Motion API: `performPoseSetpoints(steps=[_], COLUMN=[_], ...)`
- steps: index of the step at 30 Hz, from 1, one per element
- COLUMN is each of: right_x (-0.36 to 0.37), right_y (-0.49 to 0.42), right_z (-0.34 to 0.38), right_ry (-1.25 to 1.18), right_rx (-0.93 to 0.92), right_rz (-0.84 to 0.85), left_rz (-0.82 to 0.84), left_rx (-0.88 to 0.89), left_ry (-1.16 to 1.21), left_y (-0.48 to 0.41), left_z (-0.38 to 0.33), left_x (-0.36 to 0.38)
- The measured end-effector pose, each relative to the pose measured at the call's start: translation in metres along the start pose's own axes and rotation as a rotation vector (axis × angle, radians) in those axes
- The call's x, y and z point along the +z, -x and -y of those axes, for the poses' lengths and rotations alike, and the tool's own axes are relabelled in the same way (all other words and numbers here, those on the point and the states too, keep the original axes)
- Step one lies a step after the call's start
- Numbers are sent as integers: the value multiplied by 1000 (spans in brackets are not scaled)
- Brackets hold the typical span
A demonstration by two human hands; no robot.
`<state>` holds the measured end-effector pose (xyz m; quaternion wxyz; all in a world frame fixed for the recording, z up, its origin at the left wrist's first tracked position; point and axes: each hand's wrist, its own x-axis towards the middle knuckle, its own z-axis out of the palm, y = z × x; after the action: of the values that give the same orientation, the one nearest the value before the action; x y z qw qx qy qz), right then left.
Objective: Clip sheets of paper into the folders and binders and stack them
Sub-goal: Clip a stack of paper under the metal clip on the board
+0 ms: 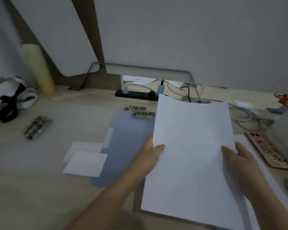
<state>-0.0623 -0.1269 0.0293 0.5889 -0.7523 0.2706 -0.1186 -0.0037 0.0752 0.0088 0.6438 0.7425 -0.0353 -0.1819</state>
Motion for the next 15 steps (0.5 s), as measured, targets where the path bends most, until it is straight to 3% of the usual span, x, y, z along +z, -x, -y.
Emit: performPoseSetpoints(steps=[5, 8, 15], right_x=[67, 104, 137], right_y=[-8, -13, -30], right_z=[-6, -11, -36], right_ry=[42, 84, 241], right_rx=[-42, -33, 76], right_rz=[118, 200, 224], left_rz=[-268, -271, -229], left_rx=[23, 67, 39], left_ry=[-52, -216, -871], left_y=[-15, -26, -58], left_z=[15, 23, 52], left_x=[-59, -92, -113])
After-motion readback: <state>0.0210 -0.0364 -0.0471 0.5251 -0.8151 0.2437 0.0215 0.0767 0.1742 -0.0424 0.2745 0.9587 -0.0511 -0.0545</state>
